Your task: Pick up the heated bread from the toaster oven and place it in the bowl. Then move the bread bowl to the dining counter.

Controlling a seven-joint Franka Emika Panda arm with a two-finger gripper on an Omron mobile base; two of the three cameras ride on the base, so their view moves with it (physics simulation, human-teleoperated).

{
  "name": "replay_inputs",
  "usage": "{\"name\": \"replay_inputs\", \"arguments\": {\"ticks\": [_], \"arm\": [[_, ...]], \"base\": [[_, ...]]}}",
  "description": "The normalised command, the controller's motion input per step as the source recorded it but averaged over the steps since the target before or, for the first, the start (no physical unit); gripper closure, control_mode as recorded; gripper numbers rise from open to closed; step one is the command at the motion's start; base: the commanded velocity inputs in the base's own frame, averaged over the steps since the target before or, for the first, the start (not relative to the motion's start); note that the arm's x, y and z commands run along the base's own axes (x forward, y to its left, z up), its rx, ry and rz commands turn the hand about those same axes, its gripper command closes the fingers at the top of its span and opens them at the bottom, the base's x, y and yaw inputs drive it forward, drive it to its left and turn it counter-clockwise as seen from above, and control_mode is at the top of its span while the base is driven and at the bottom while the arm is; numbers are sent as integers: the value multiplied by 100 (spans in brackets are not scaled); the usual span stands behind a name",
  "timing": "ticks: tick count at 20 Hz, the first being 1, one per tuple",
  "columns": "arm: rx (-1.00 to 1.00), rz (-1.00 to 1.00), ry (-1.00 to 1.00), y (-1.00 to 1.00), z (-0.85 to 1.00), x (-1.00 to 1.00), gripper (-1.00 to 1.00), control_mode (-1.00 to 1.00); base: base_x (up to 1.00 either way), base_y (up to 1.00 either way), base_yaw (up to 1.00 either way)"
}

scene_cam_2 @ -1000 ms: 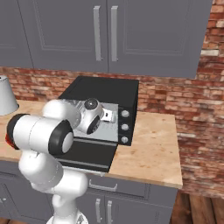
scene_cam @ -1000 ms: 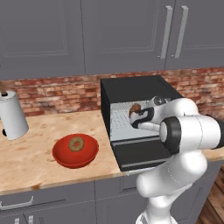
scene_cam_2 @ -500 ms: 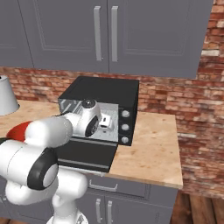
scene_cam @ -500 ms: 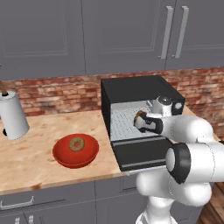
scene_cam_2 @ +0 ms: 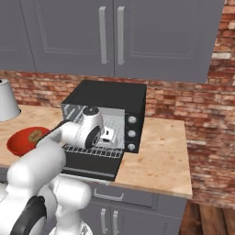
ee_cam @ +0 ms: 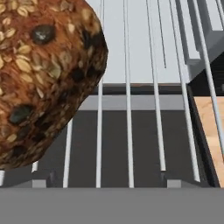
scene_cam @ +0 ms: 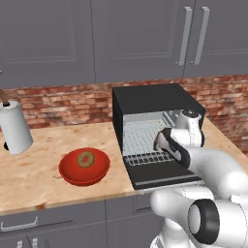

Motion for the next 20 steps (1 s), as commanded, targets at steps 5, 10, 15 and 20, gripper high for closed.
{"name": "replay_inputs", "arguments": {"ticks": [5,10,15,20], "arm": [[4,0,-20,1,28,-52,-100,-100],[1,-9,-10,22,100,6,-100,-100],[0,-14,17,41,68,33,-100,-100],[0,-8,14,15,9,23,-100,-100]], "base": [[0,0,0],[0,0,0],[0,0,0],[0,0,0]]}}
